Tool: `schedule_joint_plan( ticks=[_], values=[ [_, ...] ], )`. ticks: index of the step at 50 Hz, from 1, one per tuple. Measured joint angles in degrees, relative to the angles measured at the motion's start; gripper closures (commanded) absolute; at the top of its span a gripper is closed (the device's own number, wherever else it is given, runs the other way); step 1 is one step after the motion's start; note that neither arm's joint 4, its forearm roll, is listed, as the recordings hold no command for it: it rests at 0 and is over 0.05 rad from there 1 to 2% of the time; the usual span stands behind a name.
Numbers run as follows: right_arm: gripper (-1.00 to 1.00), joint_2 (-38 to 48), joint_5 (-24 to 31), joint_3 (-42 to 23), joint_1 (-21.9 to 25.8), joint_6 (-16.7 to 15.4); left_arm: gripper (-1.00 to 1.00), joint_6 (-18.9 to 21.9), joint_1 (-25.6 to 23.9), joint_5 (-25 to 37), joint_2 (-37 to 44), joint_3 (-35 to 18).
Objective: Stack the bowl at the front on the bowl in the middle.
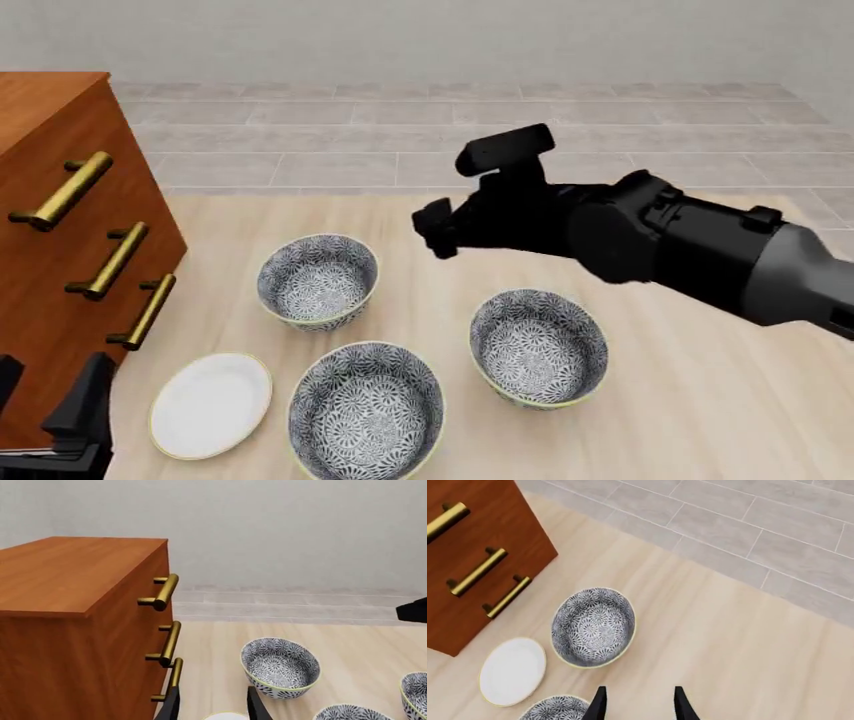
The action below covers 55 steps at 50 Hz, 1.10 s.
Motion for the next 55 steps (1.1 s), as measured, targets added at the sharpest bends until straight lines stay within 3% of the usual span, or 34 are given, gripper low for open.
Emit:
schedule_joint_plan(
  ticks=[25, 55],
  values=[
    [-1.0, 16.1, 3.2, -13.3, 1.6, 2.2, -1.0, -0.9, -0.5, -2.8, 3.0, 0.6],
    [-1.0, 28.3, 5.7, -24.2, 2.2, 4.7, -1.0, -2.4, -0.6, -5.9, 6.2, 1.1]
  ],
)
